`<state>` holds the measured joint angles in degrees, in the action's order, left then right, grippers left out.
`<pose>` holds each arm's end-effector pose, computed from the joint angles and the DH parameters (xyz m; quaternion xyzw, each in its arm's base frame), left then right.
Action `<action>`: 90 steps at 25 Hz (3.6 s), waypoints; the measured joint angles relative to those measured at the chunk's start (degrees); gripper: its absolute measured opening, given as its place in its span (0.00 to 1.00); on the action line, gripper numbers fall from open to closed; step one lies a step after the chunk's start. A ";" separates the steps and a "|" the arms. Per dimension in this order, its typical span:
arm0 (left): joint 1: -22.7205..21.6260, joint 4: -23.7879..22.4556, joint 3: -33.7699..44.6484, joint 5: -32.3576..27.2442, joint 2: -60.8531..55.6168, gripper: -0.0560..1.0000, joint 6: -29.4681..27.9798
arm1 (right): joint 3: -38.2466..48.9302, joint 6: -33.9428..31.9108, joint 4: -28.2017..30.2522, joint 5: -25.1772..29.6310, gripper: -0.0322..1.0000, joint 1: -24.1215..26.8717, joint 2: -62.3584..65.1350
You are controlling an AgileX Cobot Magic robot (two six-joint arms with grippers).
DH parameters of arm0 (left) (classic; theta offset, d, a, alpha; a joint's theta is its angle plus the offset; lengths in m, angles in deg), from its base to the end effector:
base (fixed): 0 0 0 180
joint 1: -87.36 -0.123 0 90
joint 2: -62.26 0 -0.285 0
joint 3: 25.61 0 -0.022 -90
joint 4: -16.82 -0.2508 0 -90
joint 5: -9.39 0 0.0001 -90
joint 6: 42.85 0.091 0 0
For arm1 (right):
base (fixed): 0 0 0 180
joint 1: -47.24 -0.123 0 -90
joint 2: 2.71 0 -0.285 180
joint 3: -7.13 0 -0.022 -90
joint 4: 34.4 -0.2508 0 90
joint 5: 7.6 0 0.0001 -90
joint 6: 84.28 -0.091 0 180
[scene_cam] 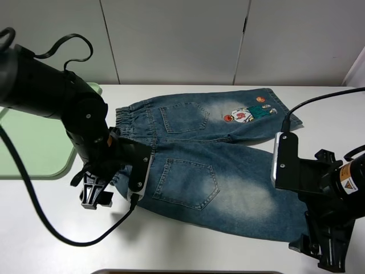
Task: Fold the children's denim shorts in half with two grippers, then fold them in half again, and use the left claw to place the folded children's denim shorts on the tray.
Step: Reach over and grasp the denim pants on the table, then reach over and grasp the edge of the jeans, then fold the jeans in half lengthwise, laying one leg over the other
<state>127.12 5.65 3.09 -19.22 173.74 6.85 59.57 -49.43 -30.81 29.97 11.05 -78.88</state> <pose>0.2361 -0.1854 0.1209 0.7543 0.6470 0.0629 0.0921 0.1338 0.0936 0.1721 -0.5947 0.7946 -0.0205 0.1205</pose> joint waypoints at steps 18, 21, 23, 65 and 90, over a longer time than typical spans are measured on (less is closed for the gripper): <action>0.00 0.00 -4.45 1.87 7.56 0.86 0.29 | 0.00 0.00 0.21 -5.10 0.70 0.00 -6.27; 0.00 0.00 -4.45 1.91 7.56 0.86 0.29 | 0.00 0.00 0.21 -5.67 0.70 0.00 -7.94; 0.00 0.00 -4.45 1.91 7.56 0.86 0.29 | 0.00 0.00 0.83 -6.15 0.70 0.00 -11.63; -1.98 2.08 -4.45 2.84 7.71 0.85 2.86 | 1.27 1.25 7.40 -13.35 0.70 6.85 -27.81; -2.09 1.92 -4.93 0.64 7.71 0.08 4.42 | 0.85 1.51 7.72 -15.64 0.01 7.15 -27.98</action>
<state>125.03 7.57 -1.84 -18.58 181.45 11.27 60.43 -47.92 -23.09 14.33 18.20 -106.86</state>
